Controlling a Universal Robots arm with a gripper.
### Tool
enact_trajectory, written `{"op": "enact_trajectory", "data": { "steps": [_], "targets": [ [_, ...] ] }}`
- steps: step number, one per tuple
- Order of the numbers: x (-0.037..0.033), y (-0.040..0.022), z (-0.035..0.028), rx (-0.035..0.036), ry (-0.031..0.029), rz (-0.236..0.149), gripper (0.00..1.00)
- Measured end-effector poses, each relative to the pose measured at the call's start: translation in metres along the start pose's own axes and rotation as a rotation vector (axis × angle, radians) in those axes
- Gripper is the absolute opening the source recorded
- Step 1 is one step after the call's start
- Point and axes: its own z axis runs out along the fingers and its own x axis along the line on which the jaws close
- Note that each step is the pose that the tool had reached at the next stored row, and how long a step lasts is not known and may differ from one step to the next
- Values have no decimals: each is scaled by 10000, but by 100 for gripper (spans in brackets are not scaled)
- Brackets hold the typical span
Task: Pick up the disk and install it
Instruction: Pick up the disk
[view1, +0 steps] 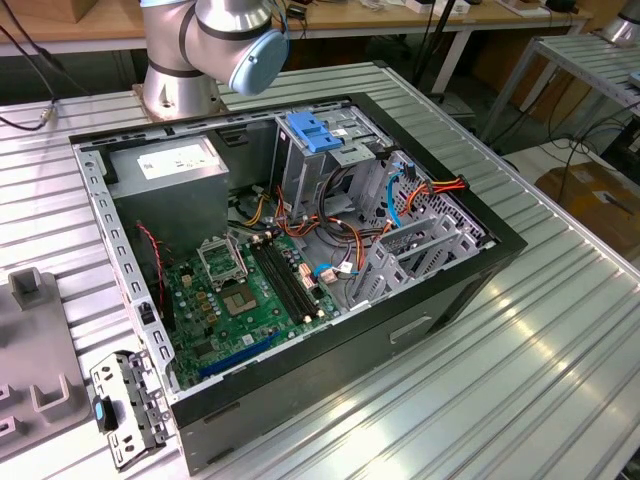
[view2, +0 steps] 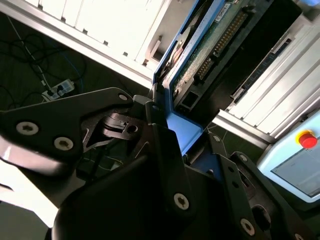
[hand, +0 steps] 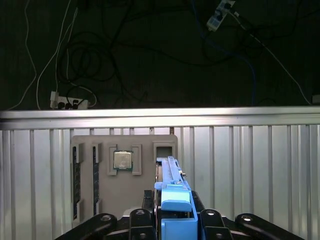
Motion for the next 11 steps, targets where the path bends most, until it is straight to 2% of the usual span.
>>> {"op": "enact_trajectory", "data": {
  "steps": [11],
  "targets": [
    [0,2,-115,1,-1,0,37]
  ]
}}
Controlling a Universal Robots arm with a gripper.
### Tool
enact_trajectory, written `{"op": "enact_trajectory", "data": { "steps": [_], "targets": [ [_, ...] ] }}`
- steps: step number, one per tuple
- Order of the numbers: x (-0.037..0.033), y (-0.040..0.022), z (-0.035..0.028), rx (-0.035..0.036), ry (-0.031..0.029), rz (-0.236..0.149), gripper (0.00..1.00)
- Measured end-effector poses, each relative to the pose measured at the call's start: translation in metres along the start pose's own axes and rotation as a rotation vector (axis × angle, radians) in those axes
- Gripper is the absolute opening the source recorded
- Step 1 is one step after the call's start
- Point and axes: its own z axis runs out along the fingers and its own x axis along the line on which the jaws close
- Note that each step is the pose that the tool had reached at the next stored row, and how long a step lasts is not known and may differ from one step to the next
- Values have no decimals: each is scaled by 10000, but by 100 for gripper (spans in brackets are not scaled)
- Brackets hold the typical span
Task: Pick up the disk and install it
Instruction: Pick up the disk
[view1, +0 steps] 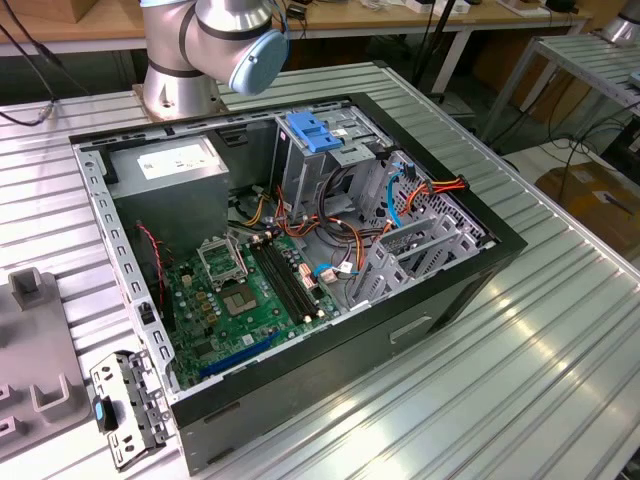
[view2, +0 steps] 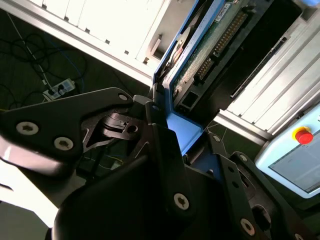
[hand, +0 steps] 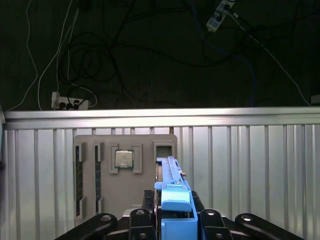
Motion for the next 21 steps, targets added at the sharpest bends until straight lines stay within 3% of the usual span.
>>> {"op": "enact_trajectory", "data": {
  "steps": [9,21],
  "targets": [
    [0,0,-5,-1,1,0,37],
    [1,3,-130,-1,0,0,37]
  ]
}}
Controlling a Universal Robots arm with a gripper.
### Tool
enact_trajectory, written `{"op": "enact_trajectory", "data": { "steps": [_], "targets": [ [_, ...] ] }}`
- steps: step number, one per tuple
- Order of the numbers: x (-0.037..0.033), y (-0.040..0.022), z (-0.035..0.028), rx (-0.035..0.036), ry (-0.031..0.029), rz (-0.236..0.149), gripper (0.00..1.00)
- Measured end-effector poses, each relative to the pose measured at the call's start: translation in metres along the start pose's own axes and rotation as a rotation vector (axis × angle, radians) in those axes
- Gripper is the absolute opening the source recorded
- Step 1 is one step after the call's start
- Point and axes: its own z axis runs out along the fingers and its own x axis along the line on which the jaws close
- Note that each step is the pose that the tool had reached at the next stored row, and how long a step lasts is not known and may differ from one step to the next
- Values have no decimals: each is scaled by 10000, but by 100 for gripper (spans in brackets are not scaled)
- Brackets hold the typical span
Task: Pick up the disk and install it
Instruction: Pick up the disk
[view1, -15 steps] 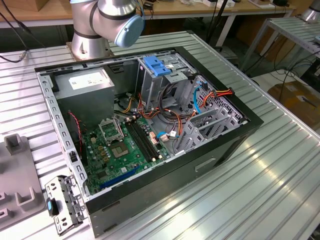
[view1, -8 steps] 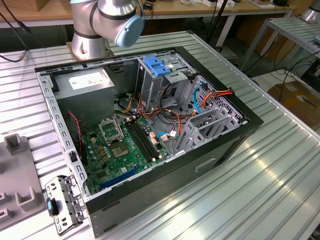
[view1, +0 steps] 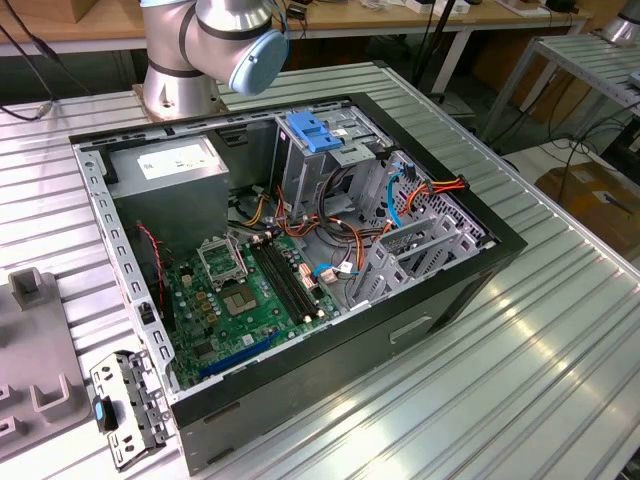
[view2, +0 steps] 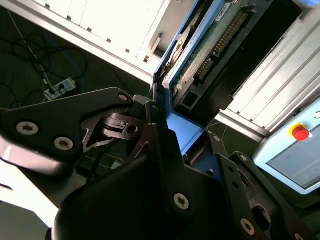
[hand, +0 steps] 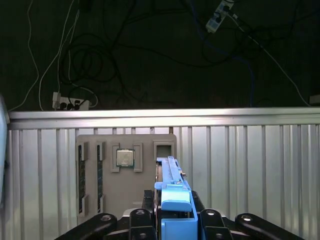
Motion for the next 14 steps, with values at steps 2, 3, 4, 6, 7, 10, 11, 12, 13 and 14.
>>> {"op": "enact_trajectory", "data": {
  "steps": [2,3,4,6,7,10,11,12,13,14],
  "targets": [
    [0,0,-20,1,0,0,37],
    [0,1,-31,0,0,1,37],
    [0,1,-41,0,0,0,37],
    [0,1,-61,-1,0,1,37],
    [0,1,-70,0,0,0,37],
    [0,2,-126,0,0,0,37],
    [0,3,-145,-1,0,0,37],
    [0,3,-162,1,0,0,37],
    [0,3,-172,0,0,0,37],
    [0,3,-182,0,0,0,37]
  ]
}}
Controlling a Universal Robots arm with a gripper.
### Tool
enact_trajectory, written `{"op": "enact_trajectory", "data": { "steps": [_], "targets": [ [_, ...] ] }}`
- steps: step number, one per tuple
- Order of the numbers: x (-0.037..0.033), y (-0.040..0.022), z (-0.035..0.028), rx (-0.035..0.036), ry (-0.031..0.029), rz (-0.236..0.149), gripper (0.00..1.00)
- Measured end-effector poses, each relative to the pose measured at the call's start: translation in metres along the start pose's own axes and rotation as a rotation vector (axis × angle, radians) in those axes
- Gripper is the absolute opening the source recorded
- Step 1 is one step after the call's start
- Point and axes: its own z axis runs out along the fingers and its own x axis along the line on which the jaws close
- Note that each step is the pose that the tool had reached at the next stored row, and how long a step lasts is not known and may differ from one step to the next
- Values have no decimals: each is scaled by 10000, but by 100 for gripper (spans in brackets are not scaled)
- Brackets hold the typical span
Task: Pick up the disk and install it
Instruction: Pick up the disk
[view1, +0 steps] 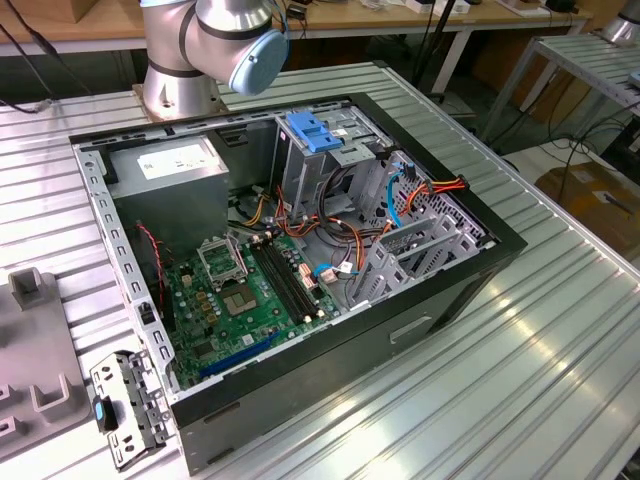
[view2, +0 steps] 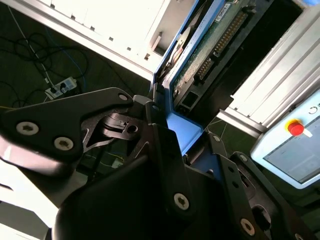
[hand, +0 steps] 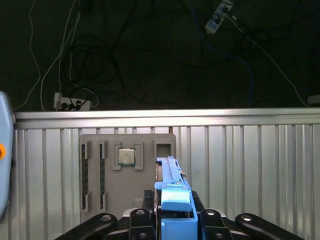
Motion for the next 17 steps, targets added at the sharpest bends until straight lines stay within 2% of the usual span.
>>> {"op": "enact_trajectory", "data": {
  "steps": [17],
  "targets": [
    [1,4,-203,-1,1,0,37]
  ]
}}
